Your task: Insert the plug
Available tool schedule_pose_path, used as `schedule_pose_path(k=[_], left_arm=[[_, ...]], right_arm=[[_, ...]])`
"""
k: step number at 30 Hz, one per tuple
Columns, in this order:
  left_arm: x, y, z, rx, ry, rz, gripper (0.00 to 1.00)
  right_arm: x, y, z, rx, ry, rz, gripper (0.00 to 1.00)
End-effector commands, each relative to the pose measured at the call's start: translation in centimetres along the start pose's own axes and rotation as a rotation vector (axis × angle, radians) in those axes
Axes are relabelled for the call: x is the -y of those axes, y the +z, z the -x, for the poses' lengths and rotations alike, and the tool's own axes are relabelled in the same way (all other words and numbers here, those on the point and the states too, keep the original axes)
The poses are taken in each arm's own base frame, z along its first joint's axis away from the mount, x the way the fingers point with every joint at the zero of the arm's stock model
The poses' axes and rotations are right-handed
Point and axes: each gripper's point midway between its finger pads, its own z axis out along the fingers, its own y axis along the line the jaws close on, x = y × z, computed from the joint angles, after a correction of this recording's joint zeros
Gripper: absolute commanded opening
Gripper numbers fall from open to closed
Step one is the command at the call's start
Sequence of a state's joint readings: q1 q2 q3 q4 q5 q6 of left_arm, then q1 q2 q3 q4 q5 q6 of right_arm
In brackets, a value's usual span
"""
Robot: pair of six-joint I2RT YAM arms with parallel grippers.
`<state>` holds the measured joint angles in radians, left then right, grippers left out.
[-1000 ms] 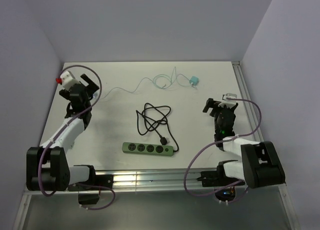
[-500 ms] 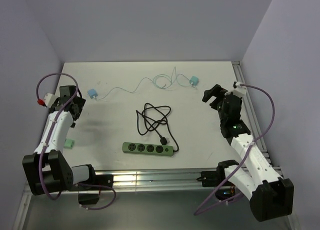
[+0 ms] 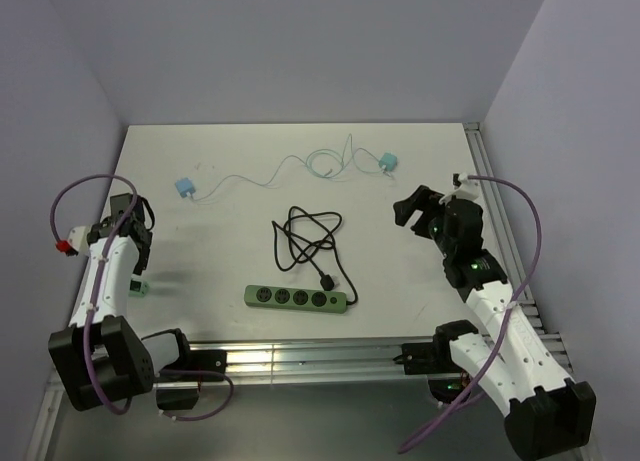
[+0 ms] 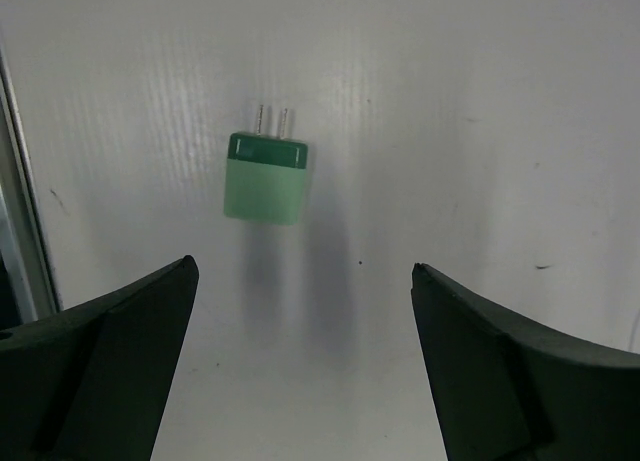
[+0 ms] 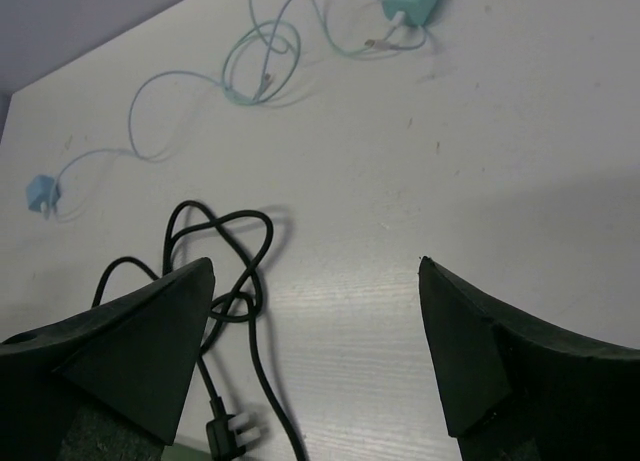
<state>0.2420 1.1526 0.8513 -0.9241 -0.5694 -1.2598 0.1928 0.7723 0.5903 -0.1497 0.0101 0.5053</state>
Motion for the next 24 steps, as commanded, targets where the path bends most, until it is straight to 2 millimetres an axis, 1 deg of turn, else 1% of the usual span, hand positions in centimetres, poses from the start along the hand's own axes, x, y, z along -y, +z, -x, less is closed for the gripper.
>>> schedule_pose_path(k=[1,3,5,7,8,9,11,16,19,24], left_arm=[[-2.0,0.9,0.0,0.022,0.014,0.103,0.94],[-2.4,1.8,-0.5,0.014,0.017,0.124,0.94],[-2.9,2.7,-0.5,0.012,0.01,0.143,0.94],[-3.2,3.3,-0.9,-0.015,0.02,0.159,0.93],[-3.5,3.9,-1.0,-0.031,0.012,0.166,0.93],[-3.2,4.2,-1.3,-0.05,0.008,0.159,0.92],[-3.4,4.7,-1.4,-0.055,0.006,0.179,0.91],[-2.1,5.4,-1.8,-0.081,0.007,0.157,0.9],[-2.0,5.9,-1.5,-0.064,0.014,0.186,0.9],[-2.3,6.8,-1.7,-0.058,0.028,0.213,0.88]], right_arm=[[-2.9,-1.0,0.4,-0.002,-0.023,0.092,0.89],[-3.3,-1.1,0.5,-0.001,-0.046,0.086,0.89],[-4.3,-1.5,0.0,-0.024,-0.068,0.107,0.89],[-4.8,-1.6,0.0,-0.027,-0.083,0.115,0.89],[-5.0,-1.7,-0.4,-0.036,-0.092,0.123,0.89],[-5.1,-1.8,-0.3,-0.03,-0.097,0.128,0.89],[-5.1,-1.8,-0.7,-0.036,-0.099,0.131,0.89],[-5.1,-1.9,-1.2,-0.045,-0.107,0.139,0.89],[-5.1,-1.9,-1.5,-0.047,-0.098,0.147,0.89],[-5.2,-2.1,-1.7,-0.043,-0.091,0.155,0.89]])
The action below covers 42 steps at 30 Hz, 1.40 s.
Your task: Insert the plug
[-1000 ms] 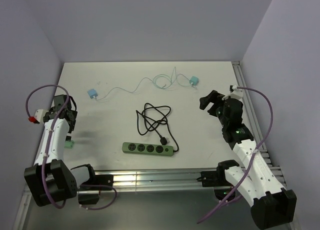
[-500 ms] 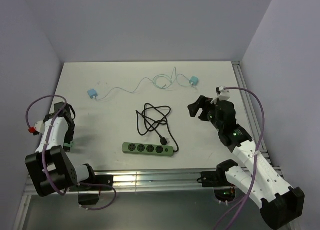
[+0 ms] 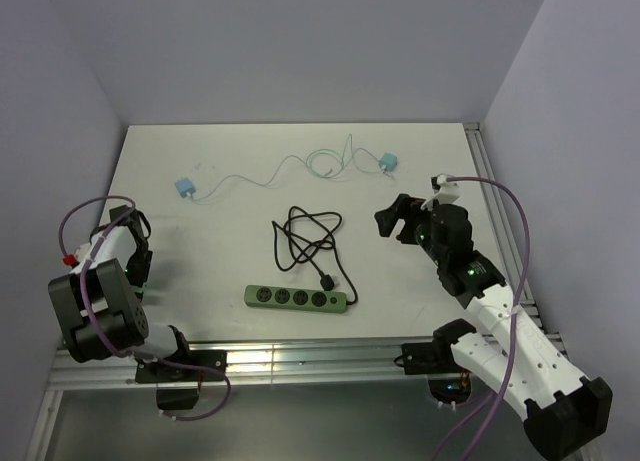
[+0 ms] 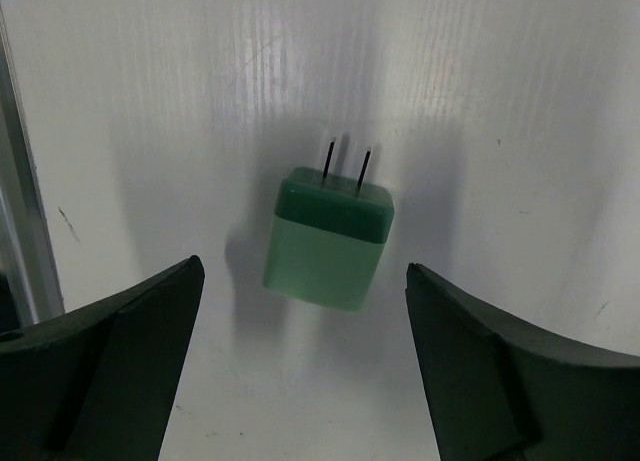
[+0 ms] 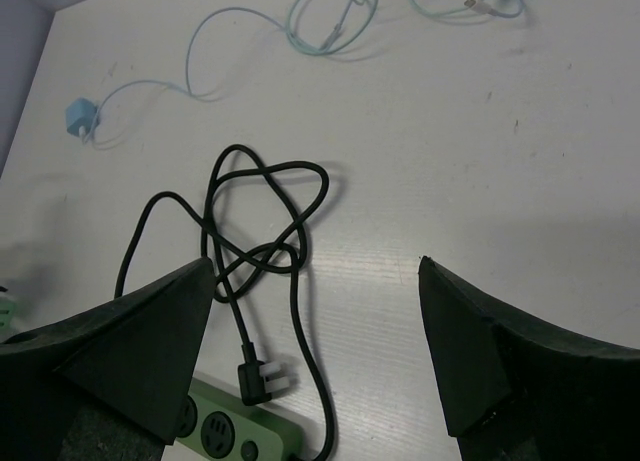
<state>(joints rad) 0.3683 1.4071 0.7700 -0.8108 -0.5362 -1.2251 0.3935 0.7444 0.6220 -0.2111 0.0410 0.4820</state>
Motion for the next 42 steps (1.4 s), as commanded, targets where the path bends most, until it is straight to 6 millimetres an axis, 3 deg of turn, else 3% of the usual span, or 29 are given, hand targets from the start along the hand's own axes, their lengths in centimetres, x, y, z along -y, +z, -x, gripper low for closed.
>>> schedule_pose_path(k=[1,3,4,7,9,12,17,21,24,25,27,28,29,32,33,36,37,40,42], left_arm=[[1.0,0.1,1.2,0.037,-0.021,-0.018,0.87],[0.9,0.5,1.1,0.044,-0.024,-0.013,0.85],[1.0,0.7,0.9,0.04,-0.019,-0.009,0.78],[0.9,1.1,0.9,0.045,-0.017,0.009,0.7],[0.8,1.5,0.7,0.04,-0.017,0.023,0.7],[0.4,2.2,0.1,0.018,-0.011,0.048,0.59],[0.7,2.5,0.2,-0.007,-0.003,0.042,0.14],[2.0,0.8,1.6,0.016,0.017,-0.059,0.01],[4.1,-2.8,2.4,0.022,0.036,-0.251,0.0],[6.4,-6.1,2.8,0.035,0.038,-0.432,0.0],[7.9,-10.1,2.6,0.061,0.108,-0.614,0.0],[8.6,-13.9,2.3,0.083,0.133,-0.769,0.0],[9.8,-17.3,1.2,0.04,0.173,-0.938,0.0],[10.0,-25.0,-2.4,-0.071,0.254,-1.288,0.0],[9.8,-26.6,-4.0,-0.128,0.29,-1.343,0.0],[9.7,-28.4,-6.7,-0.251,0.303,-1.316,0.0],[9.4,-29.4,-8.8,-0.296,0.359,-1.322,0.0],[8.3,-32.6,-11.2,-0.357,0.373,-1.379,0.0],[7.1,-33.8,-13.2,-0.457,0.356,-1.408,0.0]], right_arm=[[-0.4,-0.2,0.8,0.034,-0.002,0.014,0.89],[-0.4,-0.3,0.9,0.041,0.0,0.011,0.89],[-0.4,-0.3,0.9,0.041,0.0,0.011,0.89],[-0.4,-0.6,1.0,0.048,0.006,0.011,0.89],[-0.7,-0.8,1.0,0.05,0.01,0.023,0.88],[-1.1,-1.2,1.0,0.047,0.021,0.037,0.88],[-1.9,-1.5,0.7,0.007,0.027,0.05,0.88],[-2.9,-0.8,-1.0,-0.148,0.002,0.035,0.85],[-4.2,-0.3,-2.7,-0.291,-0.06,0.042,0.84],[-5.6,-0.1,-3.3,-0.326,-0.084,0.068,0.84],[-7.2,-0.2,-4.0,-0.347,-0.095,0.115,0.84],[-9.1,-0.5,-4.1,-0.349,-0.096,0.174,0.84],[-10.1,-0.7,-4.2,-0.349,-0.092,0.212,0.83],[-14.1,-1.7,-3.9,-0.339,-0.06,0.362,0.8],[-15.4,-1.8,-3.2,-0.306,-0.043,0.397,0.79],[-17.8,-2.2,-2.7,-0.244,-0.042,0.44,0.77],[-19.0,-2.1,-2.1,-0.214,-0.023,0.466,0.77],[-21.5,-2.3,-1.1,-0.136,-0.002,0.513,0.76],[-22.8,-2.4,-1.2,-0.113,0.009,0.536,0.75]])
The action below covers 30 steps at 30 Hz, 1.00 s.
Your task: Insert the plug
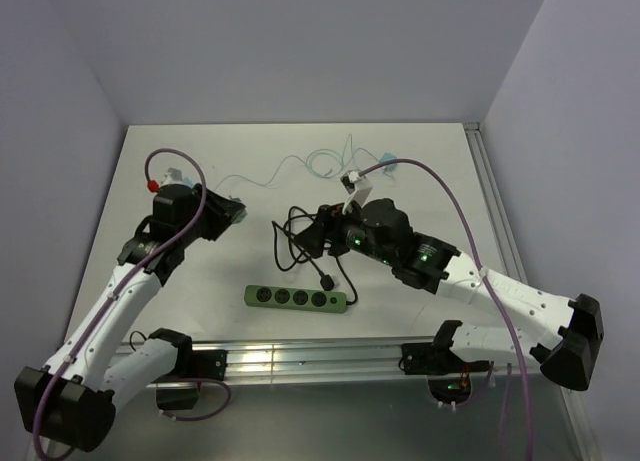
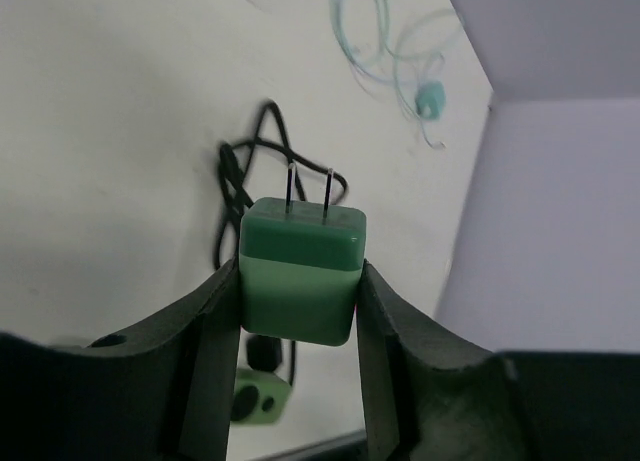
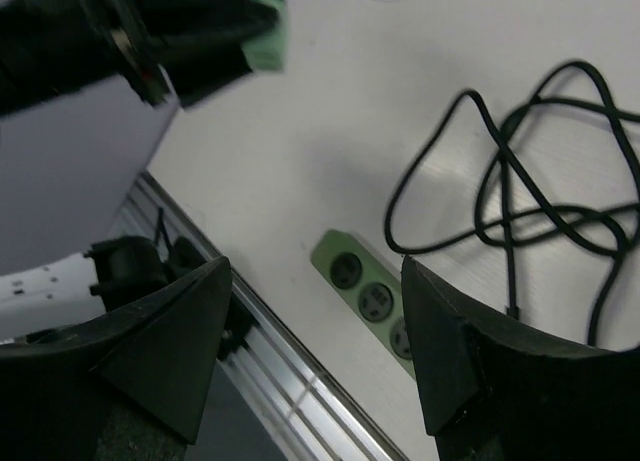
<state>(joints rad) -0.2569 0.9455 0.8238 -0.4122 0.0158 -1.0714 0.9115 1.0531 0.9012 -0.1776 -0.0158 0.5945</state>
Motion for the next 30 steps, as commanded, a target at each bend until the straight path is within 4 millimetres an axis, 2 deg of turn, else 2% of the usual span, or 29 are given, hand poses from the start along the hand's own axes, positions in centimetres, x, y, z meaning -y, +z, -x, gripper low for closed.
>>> schedule_pose_path(k=[1,2,3,5,6,8,9,10,11,15,23,30], left_arm=[[5.2,-2.2,-1.6,-0.046,-0.12,-0.198,0.01],[5.3,-2.3,-2.2,-0.063,-0.144,-0.195,0.0],[5.7,-2.3,-2.8,-0.084,-0.192,-0.186,0.0],[5.3,-2.5,-3.5,-0.104,-0.23,-0.126,0.0],[6.1,-2.9,-4.2,-0.128,-0.26,-0.13,0.0],[5.7,-2.9,-4.3,-0.108,-0.336,-0.071,0.0],[5.9,-3.3,-5.1,-0.126,-0.351,-0.06,0.0],[5.8,-3.1,-5.5,-0.132,-0.368,-0.042,0.0],[5.6,-3.1,-6.0,-0.147,-0.401,-0.013,0.0],[6.4,-3.3,-6.7,-0.2,-0.417,0.042,0.0],[7.1,-2.7,-7.7,-0.239,-0.454,0.045,0.0],[7.1,-2.8,-8.7,-0.275,-0.453,0.044,0.0]], right_arm=[[-4.3,1.1,4.9,0.206,0.035,0.092,0.75],[-4.2,1.4,5.3,0.235,0.044,0.073,0.75],[-4.9,2.0,5.1,0.249,0.046,0.089,0.74],[-4.6,2.7,5.3,0.285,0.062,0.049,0.74],[-4.5,3.0,5.1,0.29,0.073,0.037,0.72],[-4.6,3.7,4.9,0.312,0.1,0.033,0.71],[-4.5,4.0,4.5,0.317,0.09,0.033,0.71],[-5.4,4.2,4.7,0.343,0.084,0.066,0.71],[-5.6,4.4,4.6,0.351,0.072,0.062,0.71],[-5.7,6.2,3.4,0.326,-0.023,0.001,0.71],[-5.3,6.9,2.5,0.328,-0.047,-0.049,0.69],[-4.7,7.4,2.9,0.354,-0.068,-0.093,0.65]])
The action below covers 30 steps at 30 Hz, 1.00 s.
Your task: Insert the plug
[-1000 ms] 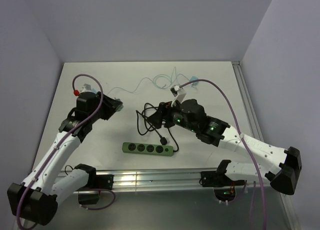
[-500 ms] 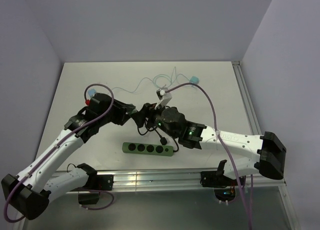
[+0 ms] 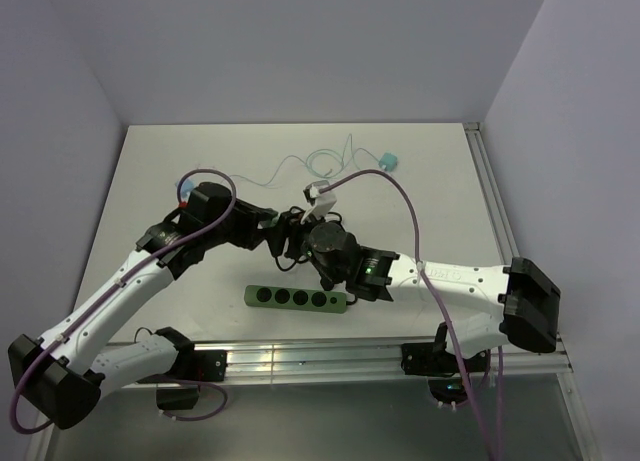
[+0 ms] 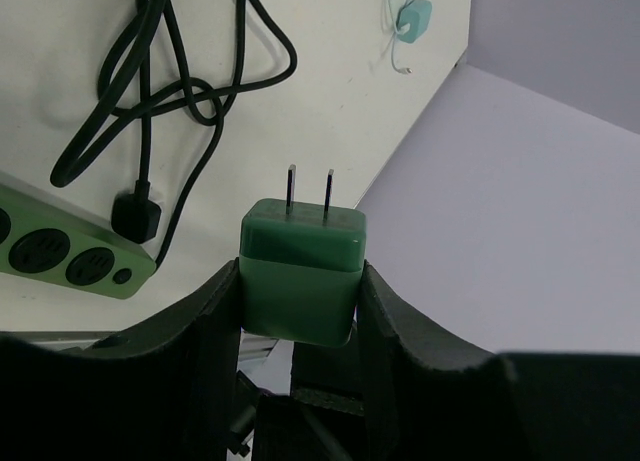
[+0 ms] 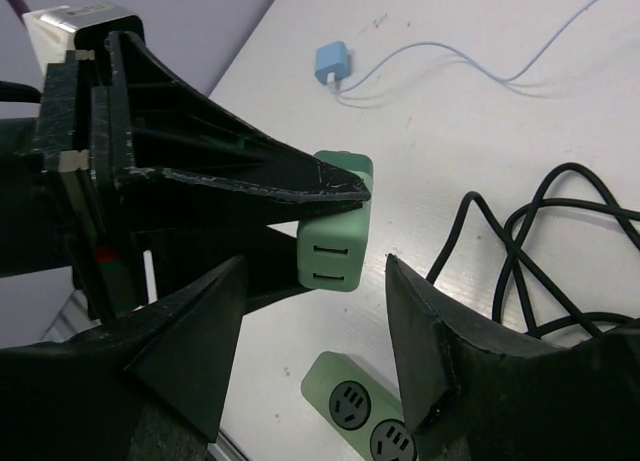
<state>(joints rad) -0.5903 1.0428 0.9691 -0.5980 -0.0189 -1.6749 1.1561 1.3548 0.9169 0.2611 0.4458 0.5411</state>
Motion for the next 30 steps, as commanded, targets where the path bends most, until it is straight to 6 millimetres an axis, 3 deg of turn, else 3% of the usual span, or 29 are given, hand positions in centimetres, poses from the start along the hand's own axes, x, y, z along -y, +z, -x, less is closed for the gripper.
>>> schedule_pose_path(k=[1,12,14,15,16,17,19,22,23,24,26,27,30], left_arm=[[1.1,-0.7,-0.4,-0.019,-0.04,-0.036,0.0],[1.1,-1.1,-1.3,-0.064,-0.056,-0.05,0.0],[1.0,-1.0,-1.6,-0.078,-0.055,-0.057,0.0],[1.4,-1.1,-1.6,-0.082,-0.051,-0.077,0.01],[1.4,-1.1,-1.7,-0.084,-0.045,-0.085,0.0],[1.3,-1.2,-1.6,-0.081,-0.043,-0.085,0.01],[1.5,-1.3,-1.3,-0.063,-0.029,-0.1,0.08],[2.1,-2.0,-1.0,-0.047,-0.001,-0.137,0.41],[2.4,-2.2,-0.5,-0.015,0.009,-0.149,0.6],[2.6,-2.3,0.3,0.027,0.023,-0.155,0.68],[2.8,-3.3,1.9,0.111,0.089,-0.144,0.78],[2.7,-3.7,3.7,0.208,0.12,-0.129,0.89],[2.0,-5.8,7.1,0.363,0.17,-0.077,0.96]], right_arm=[[-1.2,0.6,3.1,0.096,0.023,-0.01,0.64],[-1.8,2.2,2.9,0.101,0.043,-0.02,0.54],[-1.8,2.4,2.6,0.095,0.051,-0.026,0.42],[-1.5,2.5,2.3,0.091,0.052,-0.039,0.32],[-1.3,2.5,2.3,0.093,0.053,-0.051,0.13],[-1.1,2.3,2.2,0.088,0.058,-0.057,0.08],[-0.4,2.1,2.0,0.086,0.058,-0.084,0.0],[0.7,1.4,1.8,0.09,0.062,-0.108,0.0],[1.3,1.0,1.5,0.078,0.055,-0.125,0.0],[1.6,0.7,1.4,0.072,0.051,-0.133,0.0],[2.6,-0.2,1.3,0.046,0.039,-0.153,0.0],[3.1,-0.6,1.3,0.035,0.031,-0.153,0.0],[4.3,-2.3,0.6,-0.064,-0.004,-0.105,0.0]])
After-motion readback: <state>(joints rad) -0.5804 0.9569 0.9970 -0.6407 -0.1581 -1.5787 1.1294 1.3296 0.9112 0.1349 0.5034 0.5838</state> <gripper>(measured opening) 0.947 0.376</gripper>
